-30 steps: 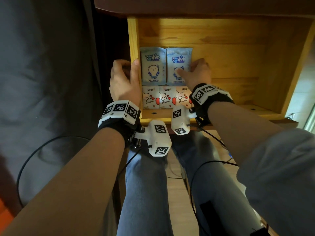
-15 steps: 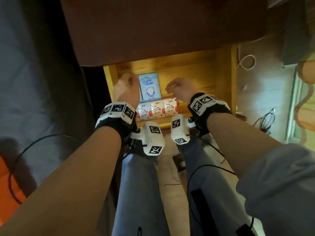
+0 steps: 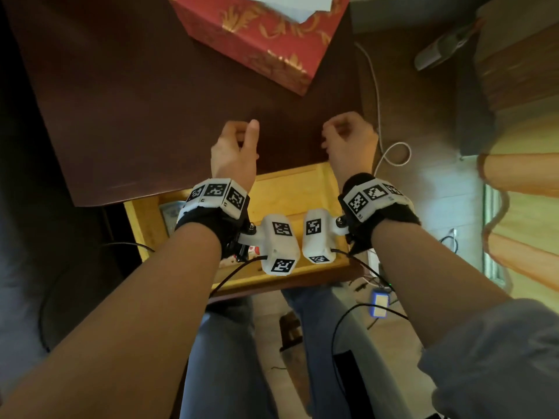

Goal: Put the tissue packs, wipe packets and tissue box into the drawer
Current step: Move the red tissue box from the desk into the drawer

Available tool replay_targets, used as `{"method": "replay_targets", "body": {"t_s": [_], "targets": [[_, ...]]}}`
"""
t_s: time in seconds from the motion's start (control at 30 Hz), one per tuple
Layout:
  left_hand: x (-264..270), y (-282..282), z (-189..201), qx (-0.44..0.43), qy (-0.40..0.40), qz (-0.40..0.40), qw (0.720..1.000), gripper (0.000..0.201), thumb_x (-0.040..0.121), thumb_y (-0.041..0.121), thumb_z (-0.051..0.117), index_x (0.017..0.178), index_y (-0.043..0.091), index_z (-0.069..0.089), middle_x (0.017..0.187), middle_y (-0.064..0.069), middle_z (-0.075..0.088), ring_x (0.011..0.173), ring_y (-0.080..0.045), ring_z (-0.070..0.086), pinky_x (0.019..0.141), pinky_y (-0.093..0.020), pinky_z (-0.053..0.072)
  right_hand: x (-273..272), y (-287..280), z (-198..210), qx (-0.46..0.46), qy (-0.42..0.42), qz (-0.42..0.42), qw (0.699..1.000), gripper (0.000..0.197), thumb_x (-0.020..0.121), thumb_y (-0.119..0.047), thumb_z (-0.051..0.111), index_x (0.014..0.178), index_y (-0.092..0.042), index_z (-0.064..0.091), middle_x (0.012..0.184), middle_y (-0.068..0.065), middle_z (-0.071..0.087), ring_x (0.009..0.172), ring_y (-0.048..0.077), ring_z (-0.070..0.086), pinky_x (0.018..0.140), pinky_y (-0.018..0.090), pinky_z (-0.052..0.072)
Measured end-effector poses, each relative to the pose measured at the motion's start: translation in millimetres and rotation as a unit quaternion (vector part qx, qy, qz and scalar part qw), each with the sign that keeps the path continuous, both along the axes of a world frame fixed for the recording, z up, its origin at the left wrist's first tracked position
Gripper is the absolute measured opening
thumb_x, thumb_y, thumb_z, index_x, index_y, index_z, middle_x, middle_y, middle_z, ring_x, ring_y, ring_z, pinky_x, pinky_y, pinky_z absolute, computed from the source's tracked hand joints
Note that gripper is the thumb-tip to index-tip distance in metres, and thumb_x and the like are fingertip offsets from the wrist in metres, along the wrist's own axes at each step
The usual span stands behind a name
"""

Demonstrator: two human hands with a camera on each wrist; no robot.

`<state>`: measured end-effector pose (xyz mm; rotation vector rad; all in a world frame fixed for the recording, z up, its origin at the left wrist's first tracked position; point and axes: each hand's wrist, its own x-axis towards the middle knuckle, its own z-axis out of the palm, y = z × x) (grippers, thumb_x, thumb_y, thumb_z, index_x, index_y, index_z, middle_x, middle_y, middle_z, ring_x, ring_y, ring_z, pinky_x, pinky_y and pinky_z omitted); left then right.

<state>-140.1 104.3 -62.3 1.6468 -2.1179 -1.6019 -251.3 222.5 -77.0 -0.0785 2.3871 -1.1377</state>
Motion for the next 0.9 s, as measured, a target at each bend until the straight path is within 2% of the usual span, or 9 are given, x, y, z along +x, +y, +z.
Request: {"method": "replay_targets", "body": {"t_s": [0.17, 0.33, 0.43, 0.5, 0.57, 0.63, 0.7, 0.77, 0.9], "targets": [[-31, 5, -1, 0.01, 0.004, 0.019, 1.0, 0.026, 0.094, 0.048, 0.04, 0.099, 0.024, 0.05, 0.099, 0.003, 0.063, 0.069, -0.009, 0.065, 0.08, -0.05, 0.056, -40, -9, -8, -0.044, -0.006, -0.007, 0.999, 0.018, 0.089, -0.026, 0.051, 0.104, -0.019, 0.058, 0.099, 0.0, 0.064, 0.088, 0.022, 0.066, 0.079, 0.046, 0.056], [-52, 4, -1, 0.027, 0.022, 0.033, 0.999, 0.034, 0.094, 0.048, 0.041, 0.108, 0.019, 0.052, 0.102, 0.002, 0.062, 0.071, -0.01, 0.066, 0.07, -0.041, 0.057, -62, -28, -14, -0.068, -0.019, 0.054, 0.996, 0.04, 0.092, -0.035, 0.045, 0.128, -0.017, 0.048, 0.124, 0.003, 0.056, 0.1, 0.022, 0.062, 0.083, 0.041, 0.055], [-65, 0, 1, 0.033, 0.037, 0.041, 0.998, 0.041, 0.094, 0.049, 0.04, 0.113, 0.016, 0.054, 0.101, 0.004, 0.062, 0.07, -0.012, 0.066, 0.062, -0.035, 0.055, -74, -41, -14, -0.112, -0.056, 0.074, 0.989, 0.051, 0.093, -0.041, 0.04, 0.139, -0.02, 0.033, 0.139, 0.004, 0.045, 0.108, 0.027, 0.06, 0.067, 0.019, 0.056], [-71, -2, 1, 0.036, 0.037, 0.041, 0.998, 0.04, 0.093, 0.052, 0.038, 0.11, 0.021, 0.056, 0.1, 0.006, 0.063, 0.069, -0.012, 0.067, 0.062, -0.032, 0.053, -80, -48, -13, -0.124, -0.07, 0.076, 0.987, 0.053, 0.095, -0.042, 0.037, 0.143, -0.022, 0.027, 0.134, -0.001, 0.048, 0.091, 0.021, 0.065, 0.055, 0.013, 0.051], [-73, -3, 1, 0.038, 0.036, 0.044, 0.998, 0.032, 0.093, 0.054, 0.037, 0.099, 0.03, 0.056, 0.094, 0.011, 0.063, 0.07, -0.013, 0.067, 0.066, -0.033, 0.055, -84, -51, -11, -0.13, -0.086, 0.063, 0.986, 0.054, 0.096, -0.043, 0.035, 0.145, -0.025, 0.022, 0.122, -0.005, 0.052, 0.074, 0.015, 0.065, 0.054, 0.018, 0.053], [-73, -2, 3, 0.044, 0.039, 0.041, 0.997, 0.023, 0.093, 0.055, 0.036, 0.088, 0.041, 0.054, 0.089, 0.013, 0.062, 0.073, -0.016, 0.068, 0.068, -0.036, 0.056, -86, -50, -11, -0.139, -0.098, 0.06, 0.984, 0.057, 0.094, -0.046, 0.037, 0.146, -0.028, 0.02, 0.123, -0.005, 0.054, 0.072, 0.013, 0.065, 0.056, 0.02, 0.054], [-73, -2, 6, 0.057, 0.046, 0.033, 0.997, 0.018, 0.092, 0.055, 0.037, 0.084, 0.048, 0.052, 0.092, 0.014, 0.062, 0.077, -0.017, 0.068, 0.068, -0.036, 0.056, -87, -50, -11, -0.146, -0.098, 0.076, 0.981, 0.063, 0.089, -0.049, 0.042, 0.145, -0.029, 0.02, 0.132, 0.0, 0.051, 0.076, 0.013, 0.065, 0.056, 0.02, 0.054], [-71, -4, 8, 0.071, 0.049, 0.04, 0.995, 0.023, 0.089, 0.058, 0.038, 0.09, 0.043, 0.056, 0.096, 0.013, 0.063, 0.078, -0.016, 0.069, 0.067, -0.035, 0.056, -86, -50, -9, -0.149, -0.088, 0.091, 0.981, 0.068, 0.083, -0.051, 0.048, 0.142, -0.027, 0.024, 0.137, 0.003, 0.046, 0.085, 0.017, 0.065, 0.058, 0.02, 0.053], [-63, -4, 7, 0.066, 0.042, 0.089, 0.993, 0.041, 0.083, 0.064, 0.036, 0.101, 0.034, 0.058, 0.106, 0.001, 0.067, 0.076, -0.017, 0.069, 0.065, -0.034, 0.056, -74, -50, -8, -0.131, -0.081, 0.115, 0.981, 0.073, 0.07, -0.06, 0.058, 0.129, -0.027, 0.032, 0.132, 0.0, 0.044, 0.109, 0.029, 0.058, 0.085, 0.039, 0.054]]}}
